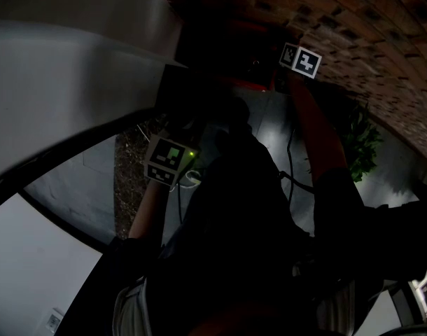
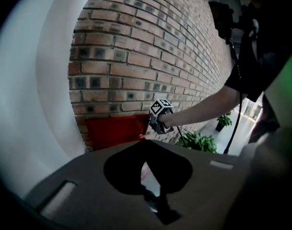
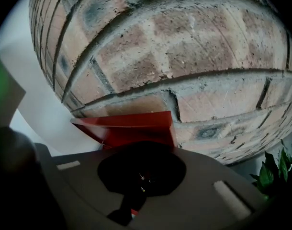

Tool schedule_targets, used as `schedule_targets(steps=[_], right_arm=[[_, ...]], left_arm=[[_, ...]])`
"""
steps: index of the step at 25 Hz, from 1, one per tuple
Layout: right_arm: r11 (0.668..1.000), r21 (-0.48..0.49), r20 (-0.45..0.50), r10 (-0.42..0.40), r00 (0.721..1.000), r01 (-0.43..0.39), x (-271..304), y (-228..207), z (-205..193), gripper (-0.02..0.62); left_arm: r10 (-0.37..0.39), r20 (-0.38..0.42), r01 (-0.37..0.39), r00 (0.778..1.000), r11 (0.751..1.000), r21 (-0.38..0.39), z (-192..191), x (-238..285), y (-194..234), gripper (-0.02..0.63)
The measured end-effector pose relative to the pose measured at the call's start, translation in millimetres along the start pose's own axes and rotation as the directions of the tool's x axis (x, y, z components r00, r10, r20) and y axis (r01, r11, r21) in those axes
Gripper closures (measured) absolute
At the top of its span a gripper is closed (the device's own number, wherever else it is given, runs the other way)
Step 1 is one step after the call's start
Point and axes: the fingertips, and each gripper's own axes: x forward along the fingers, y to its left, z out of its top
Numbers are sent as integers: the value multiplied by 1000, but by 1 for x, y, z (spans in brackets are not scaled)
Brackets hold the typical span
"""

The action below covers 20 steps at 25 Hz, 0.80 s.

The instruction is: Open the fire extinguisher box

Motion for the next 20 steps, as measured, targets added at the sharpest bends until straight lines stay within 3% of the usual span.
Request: schedule_targets(steps=[14, 20], right_arm=[[999, -6, -20, -37, 999, 37, 9, -14, 3, 594], [1000, -16, -51, -15, 999, 14, 8, -2, 1, 594]], left_arm=[[-73, 17, 72, 997, 997, 36, 34, 53, 3, 606], [-87, 11, 87, 996, 996, 28, 43, 69, 8, 606]])
